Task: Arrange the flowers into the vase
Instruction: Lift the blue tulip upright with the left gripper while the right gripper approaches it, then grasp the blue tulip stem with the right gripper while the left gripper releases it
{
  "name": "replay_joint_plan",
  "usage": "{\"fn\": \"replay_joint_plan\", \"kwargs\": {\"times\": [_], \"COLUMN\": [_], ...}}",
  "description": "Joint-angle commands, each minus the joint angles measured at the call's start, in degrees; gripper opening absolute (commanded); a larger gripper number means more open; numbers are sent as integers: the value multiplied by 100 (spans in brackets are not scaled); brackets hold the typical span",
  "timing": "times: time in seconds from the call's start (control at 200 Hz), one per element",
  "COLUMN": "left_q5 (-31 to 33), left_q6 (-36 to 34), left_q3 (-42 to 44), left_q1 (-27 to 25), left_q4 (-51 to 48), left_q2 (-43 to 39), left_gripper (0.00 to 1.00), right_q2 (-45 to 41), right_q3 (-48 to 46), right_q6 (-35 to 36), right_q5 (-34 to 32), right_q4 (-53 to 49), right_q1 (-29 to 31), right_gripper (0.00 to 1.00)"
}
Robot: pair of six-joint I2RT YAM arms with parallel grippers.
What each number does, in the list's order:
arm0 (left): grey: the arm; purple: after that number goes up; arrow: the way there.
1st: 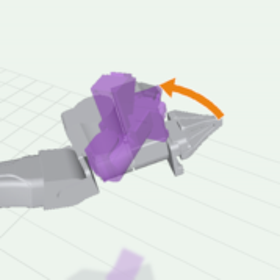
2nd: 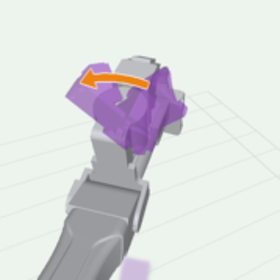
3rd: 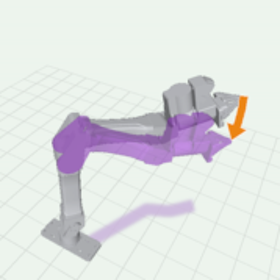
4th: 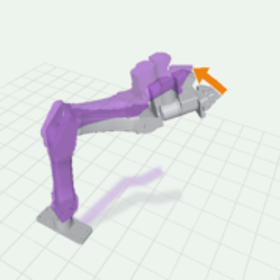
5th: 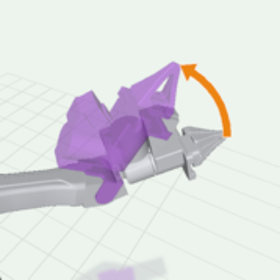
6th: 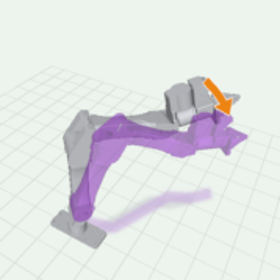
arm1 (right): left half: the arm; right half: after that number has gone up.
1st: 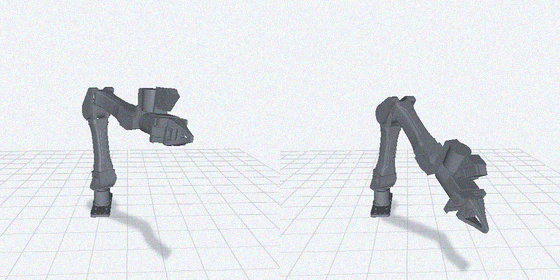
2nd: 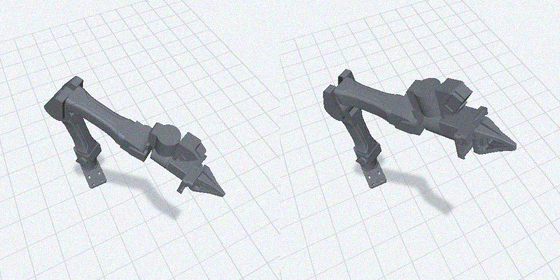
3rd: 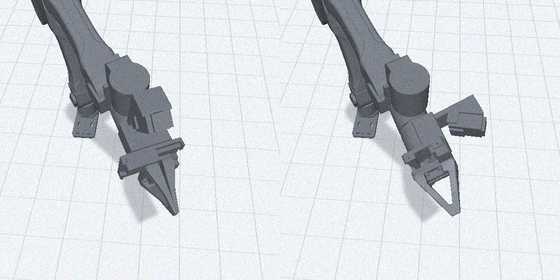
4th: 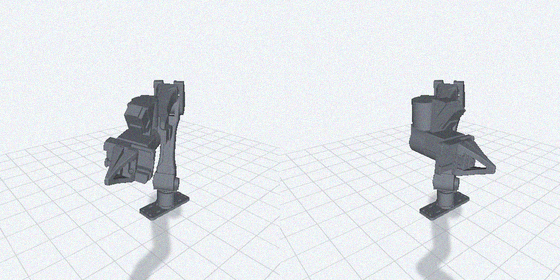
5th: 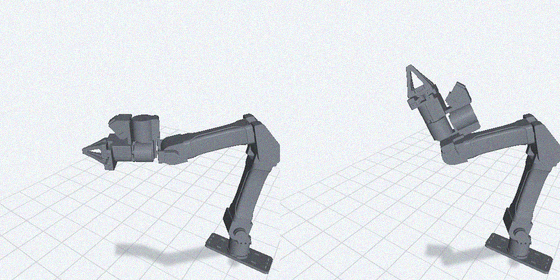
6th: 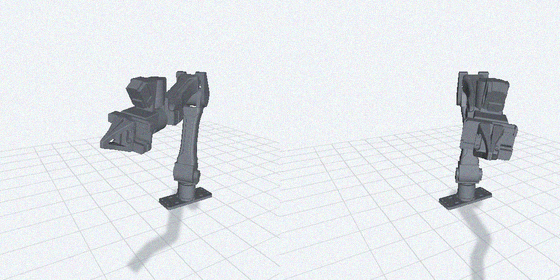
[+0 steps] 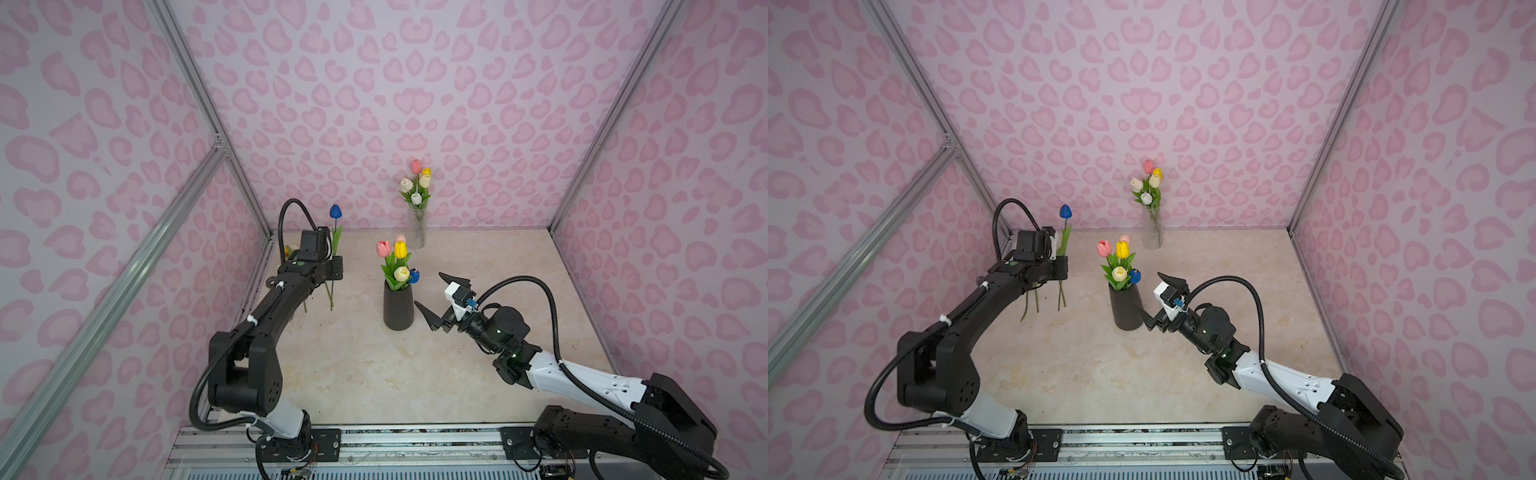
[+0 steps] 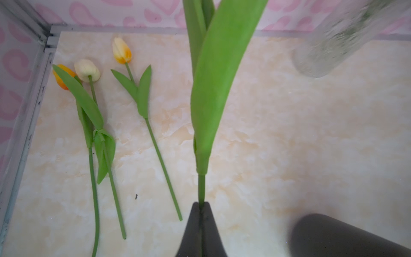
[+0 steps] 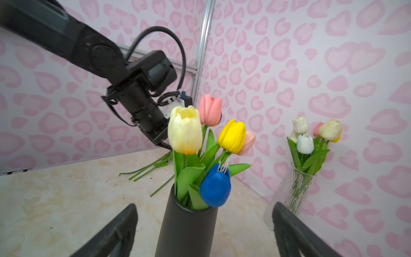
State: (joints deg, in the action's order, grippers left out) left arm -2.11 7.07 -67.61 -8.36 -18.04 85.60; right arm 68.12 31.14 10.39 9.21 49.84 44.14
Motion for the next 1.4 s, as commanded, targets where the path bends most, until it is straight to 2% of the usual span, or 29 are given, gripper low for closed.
{"fn": "replay_joint_plan", "kwargs": {"times": [0.0,0.12,0.225,0.34,0.42,0.595,0.73,0.87,1.02,1.09,1.145,1.285,1.395], "left_q5": [-1081,-1847,-2306,-3161,-3725,-4669,-4817,-4797,-4834,-4834,-4809,-4746,-4743], "left_q6": [109,127,100,229,373,473,453,419,431,414,383,339,347], "left_q3": [753,1481,1665,1499,1440,1266,1231,1241,1232,1233,1230,1267,1285], "left_q1": [-21,-75,-175,-224,-277,-507,-696,-808,-880,-900,-905,-909,-909], "left_q4": [1917,3071,3417,3535,3744,4045,4144,4229,4306,4319,4301,4285,4308], "left_q2": [-942,-2012,-2618,-2921,-3054,-2969,-2867,-2779,-2672,-2670,-2678,-2684,-2659], "left_gripper": [3,3,3,3,3,3,3,3,3,3,3,3,3], "right_q2": [-39,-130,-48,164,400,993,1375,1519,1690,1753,1758,1715,1666], "right_q3": [268,895,1781,2763,3364,4190,4621,4719,4857,4893,4888,4834,4810], "right_q6": [-297,-710,-1104,-1433,-1628,-2190,-2551,-2685,-2766,-2780,-2747,-2670,-2596], "right_q5": [-408,-423,175,787,1342,2641,3336,3542,3690,3698,3670,3539,3463], "right_q4": [-293,-1042,-2059,-2947,-3330,-3284,-3199,-3063,-3033,-3035,-3063,-3061,-3072], "right_q1": [-20,-82,-204,-204,-204,-195,-178,-169,-169,-169,-169,-168,-171], "right_gripper": [94,90,84,74,72,64,62,60,52,43,40,22,15]}}
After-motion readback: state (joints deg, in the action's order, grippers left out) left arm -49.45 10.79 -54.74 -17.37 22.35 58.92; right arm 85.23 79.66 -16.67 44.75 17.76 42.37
